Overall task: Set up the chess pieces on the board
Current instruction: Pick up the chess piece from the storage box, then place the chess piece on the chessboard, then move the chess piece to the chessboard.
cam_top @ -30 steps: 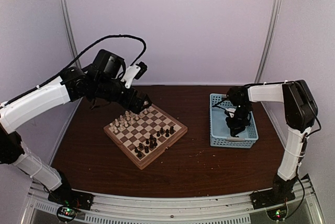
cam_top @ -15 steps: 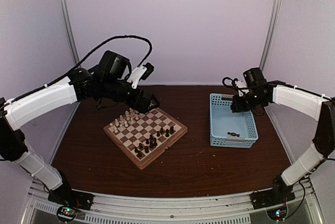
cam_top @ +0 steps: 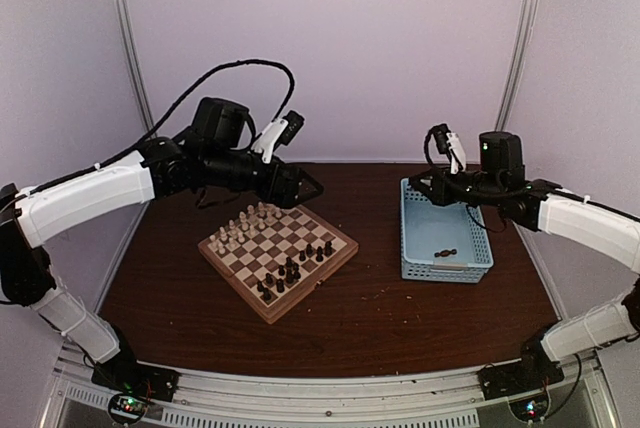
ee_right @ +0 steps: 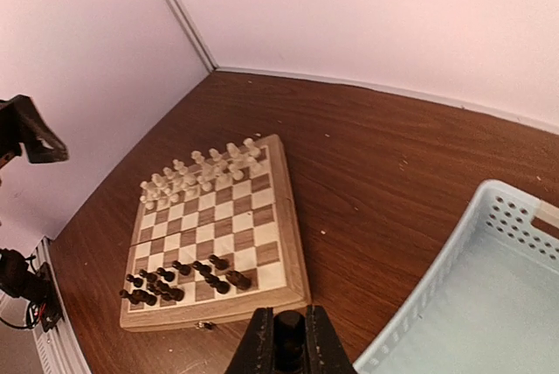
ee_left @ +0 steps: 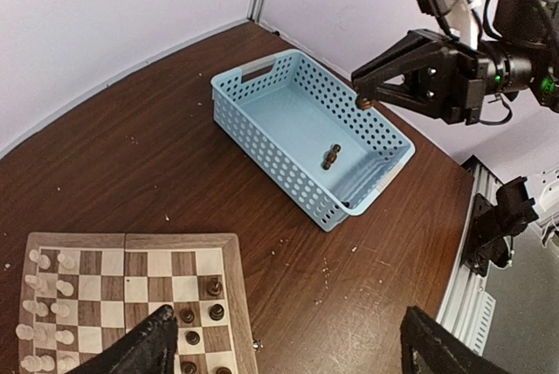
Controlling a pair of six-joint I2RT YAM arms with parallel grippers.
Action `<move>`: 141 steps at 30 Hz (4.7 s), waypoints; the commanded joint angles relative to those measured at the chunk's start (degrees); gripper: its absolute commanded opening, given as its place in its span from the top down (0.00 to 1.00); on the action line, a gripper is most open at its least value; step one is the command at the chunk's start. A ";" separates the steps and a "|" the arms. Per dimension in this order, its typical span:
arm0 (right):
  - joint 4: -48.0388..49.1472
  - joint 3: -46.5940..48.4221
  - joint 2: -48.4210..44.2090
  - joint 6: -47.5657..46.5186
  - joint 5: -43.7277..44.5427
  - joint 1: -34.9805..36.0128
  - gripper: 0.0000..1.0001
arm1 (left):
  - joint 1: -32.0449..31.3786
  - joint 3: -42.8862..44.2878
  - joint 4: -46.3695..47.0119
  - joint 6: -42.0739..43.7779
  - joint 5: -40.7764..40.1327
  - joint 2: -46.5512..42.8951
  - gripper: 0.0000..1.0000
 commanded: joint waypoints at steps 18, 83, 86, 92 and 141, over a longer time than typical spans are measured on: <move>20.50 4.78 19.55 -5.56 10.85 24.73 0.92 | 13.60 -11.74 -4.35 -11.30 7.17 -11.10 0.16; 13.73 26.63 50.15 -8.98 3.25 15.08 0.77 | 13.63 -10.41 -12.78 -3.68 1.86 -12.73 0.21; 11.51 27.17 49.28 -9.08 2.78 15.08 0.71 | 13.63 -10.53 -12.78 -3.73 1.88 -12.58 0.19; -0.27 32.74 48.97 -8.71 5.49 15.04 0.69 | 13.63 -10.84 -12.80 -3.52 1.33 -12.61 0.13; -21.49 48.37 56.55 -13.19 7.61 17.27 0.76 | 13.63 -12.07 -14.56 -2.45 0.00 -13.50 0.04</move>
